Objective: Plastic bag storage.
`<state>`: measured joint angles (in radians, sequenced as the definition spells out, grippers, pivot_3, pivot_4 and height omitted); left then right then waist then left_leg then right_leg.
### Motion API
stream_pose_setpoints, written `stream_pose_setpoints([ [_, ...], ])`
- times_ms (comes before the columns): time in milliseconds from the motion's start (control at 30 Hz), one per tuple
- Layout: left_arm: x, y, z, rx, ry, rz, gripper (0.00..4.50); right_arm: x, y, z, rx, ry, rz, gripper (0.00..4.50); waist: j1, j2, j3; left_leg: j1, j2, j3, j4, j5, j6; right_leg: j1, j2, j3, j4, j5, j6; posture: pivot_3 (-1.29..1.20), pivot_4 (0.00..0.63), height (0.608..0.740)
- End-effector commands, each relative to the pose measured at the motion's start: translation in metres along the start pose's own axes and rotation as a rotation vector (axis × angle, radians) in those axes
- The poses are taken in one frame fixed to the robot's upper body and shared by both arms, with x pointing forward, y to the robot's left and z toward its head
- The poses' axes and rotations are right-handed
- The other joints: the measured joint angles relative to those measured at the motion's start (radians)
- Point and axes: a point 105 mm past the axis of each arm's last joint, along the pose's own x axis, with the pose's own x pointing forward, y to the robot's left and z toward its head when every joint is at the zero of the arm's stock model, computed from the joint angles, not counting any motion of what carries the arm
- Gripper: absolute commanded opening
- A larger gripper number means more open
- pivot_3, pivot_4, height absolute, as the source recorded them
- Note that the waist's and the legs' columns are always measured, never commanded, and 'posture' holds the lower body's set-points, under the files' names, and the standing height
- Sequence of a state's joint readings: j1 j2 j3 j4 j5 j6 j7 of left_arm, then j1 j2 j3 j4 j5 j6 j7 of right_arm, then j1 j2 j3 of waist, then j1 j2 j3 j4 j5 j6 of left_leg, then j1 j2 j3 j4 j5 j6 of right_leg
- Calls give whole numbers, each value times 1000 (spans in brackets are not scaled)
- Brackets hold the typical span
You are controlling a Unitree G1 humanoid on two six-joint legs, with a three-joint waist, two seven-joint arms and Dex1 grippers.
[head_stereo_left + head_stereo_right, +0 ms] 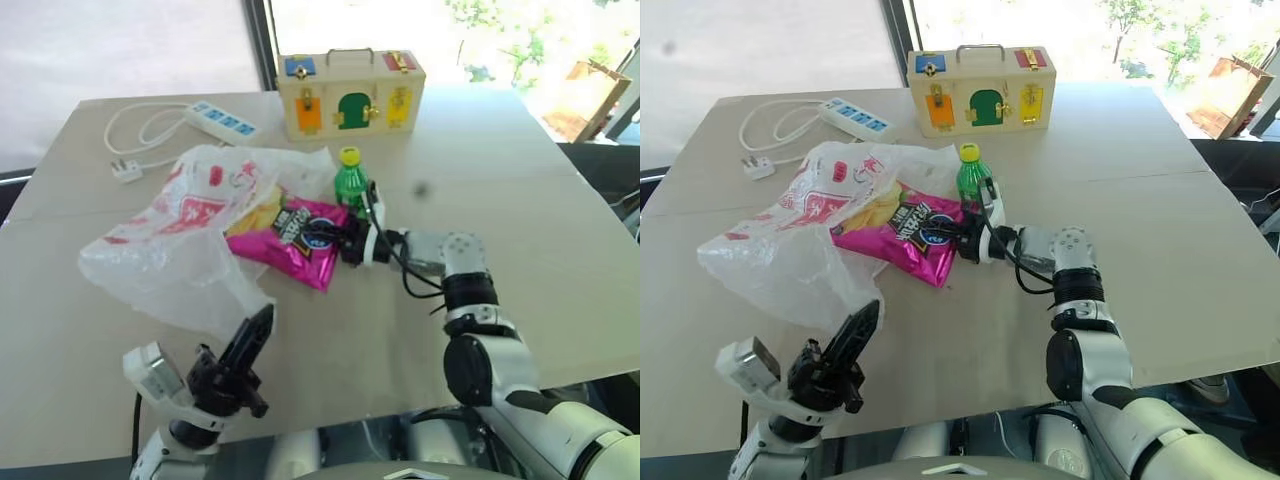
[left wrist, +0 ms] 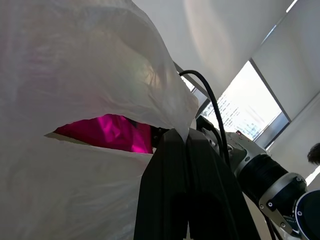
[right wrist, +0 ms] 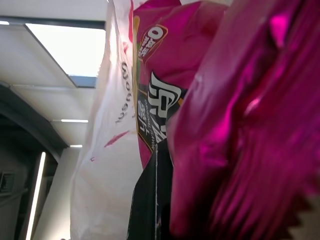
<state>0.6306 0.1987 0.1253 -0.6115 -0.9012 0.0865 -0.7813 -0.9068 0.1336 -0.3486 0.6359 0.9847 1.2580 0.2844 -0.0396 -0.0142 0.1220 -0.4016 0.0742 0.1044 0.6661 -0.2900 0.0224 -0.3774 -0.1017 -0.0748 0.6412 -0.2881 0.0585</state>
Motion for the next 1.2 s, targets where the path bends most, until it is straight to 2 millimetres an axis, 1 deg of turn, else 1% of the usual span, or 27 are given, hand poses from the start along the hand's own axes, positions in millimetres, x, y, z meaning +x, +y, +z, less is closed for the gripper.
stream_pose_setpoints([
  [33,7,-3,-7,26,49,-74,0,43,81,-18,-46,84,334,11,1,0,1,0,0,0,0,0,0,0,0,0,0,0,0,0,150,740],
  [67,9,-3,-8,30,58,-91,0,42,88,-17,-55,86,365,11,1,1,1,0,0,0,0,0,0,0,0,0,0,0,0,0,150,740],
  [133,12,-2,-8,36,66,-115,0,42,89,-16,-69,86,363,11,1,1,1,0,0,0,0,0,0,0,0,0,0,0,0,0,150,740],
  [233,17,-4,-9,37,86,-158,0,43,78,-19,-104,94,292,11,0,0,1,0,0,0,-1,0,0,0,0,0,0,0,0,0,150,740],
  [333,20,-11,-11,20,114,-213,0,42,66,-25,-142,109,234,11,0,1,1,0,0,0,-1,0,0,0,0,0,1,0,0,0,150,740],
  [533,13,-25,-16,-41,188,-283,0,38,56,-37,-194,134,184,11,1,1,1,0,0,0,-1,0,0,0,0,0,1,0,0,0,150,740],
  [667,8,-34,-15,-72,252,-338,0,46,47,-54,-250,180,112,11,-1,1,1,0,0,0,-1,0,0,-1,0,0,0,0,0,0,150,740],
  [833,6,-37,-15,-89,300,-368,0,51,41,-65,-302,219,75,11,0,2,2,0,0,0,-1,0,0,-1,0,0,0,0,0,0,150,740],
  [933,4,-34,-15,-90,314,-370,0,51,39,-70,-353,243,62,11,0,3,2,0,0,0,-1,0,0,-1,0,0,0,0,0,0,150,740],
  [1033,2,-28,-17,-92,314,-356,0,48,35,-68,-384,237,53,990,0,3,3,0,0,0,-1,0,0,-1,0,0,0,0,0,0,150,740],
  [1100,1,-23,-18,-99,302,-338,0,44,34,-66,-429,232,56,1925,0,4,3,0,0,1,-1,0,0,-1,0,0,0,0,0,0,150,740],
  [1200,0,-18,-19,-93,286,-316,0,37,30,-67,-549,253,41,3259,0,5,4,0,0,1,-1,0,0,-1,0,0,0,0,0,0,150,740],
])
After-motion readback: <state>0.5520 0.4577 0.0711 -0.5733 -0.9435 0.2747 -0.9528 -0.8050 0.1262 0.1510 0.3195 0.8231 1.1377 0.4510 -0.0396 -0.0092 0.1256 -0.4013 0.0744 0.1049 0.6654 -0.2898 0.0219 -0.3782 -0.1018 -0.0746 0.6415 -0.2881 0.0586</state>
